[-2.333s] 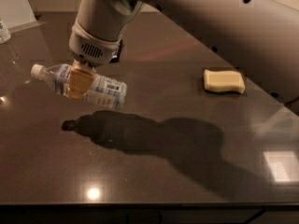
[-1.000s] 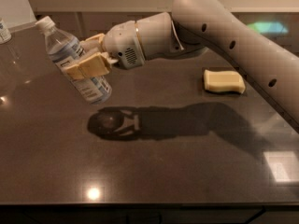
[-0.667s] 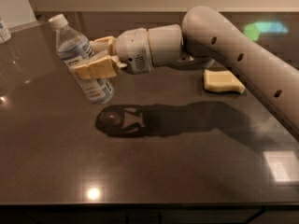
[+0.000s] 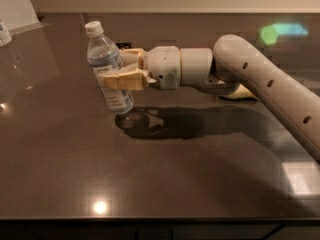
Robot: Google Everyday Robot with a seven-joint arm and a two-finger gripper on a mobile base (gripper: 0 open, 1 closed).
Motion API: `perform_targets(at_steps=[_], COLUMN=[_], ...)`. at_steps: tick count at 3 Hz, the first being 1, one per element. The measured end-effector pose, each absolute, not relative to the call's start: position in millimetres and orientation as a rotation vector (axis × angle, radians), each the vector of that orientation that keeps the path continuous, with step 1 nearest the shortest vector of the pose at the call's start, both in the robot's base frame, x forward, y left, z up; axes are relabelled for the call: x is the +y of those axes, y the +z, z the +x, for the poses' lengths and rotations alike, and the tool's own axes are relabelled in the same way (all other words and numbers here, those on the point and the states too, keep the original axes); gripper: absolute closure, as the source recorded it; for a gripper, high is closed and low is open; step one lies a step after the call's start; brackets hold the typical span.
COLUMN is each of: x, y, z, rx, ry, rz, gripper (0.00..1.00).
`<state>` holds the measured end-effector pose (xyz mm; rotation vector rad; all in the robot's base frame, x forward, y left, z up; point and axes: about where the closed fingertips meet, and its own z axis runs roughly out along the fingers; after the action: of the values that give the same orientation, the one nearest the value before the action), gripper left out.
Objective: Place blue plastic bottle upright
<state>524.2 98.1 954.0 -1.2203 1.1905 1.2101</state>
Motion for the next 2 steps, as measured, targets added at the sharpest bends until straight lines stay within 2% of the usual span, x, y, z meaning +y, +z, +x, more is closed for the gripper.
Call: perform_targets(at_steps=[2], x=[76.7], y=[936.3], z=[528.5], rx=[1.135], ry=[1.194], rz=[-1.180], gripper=[1.00])
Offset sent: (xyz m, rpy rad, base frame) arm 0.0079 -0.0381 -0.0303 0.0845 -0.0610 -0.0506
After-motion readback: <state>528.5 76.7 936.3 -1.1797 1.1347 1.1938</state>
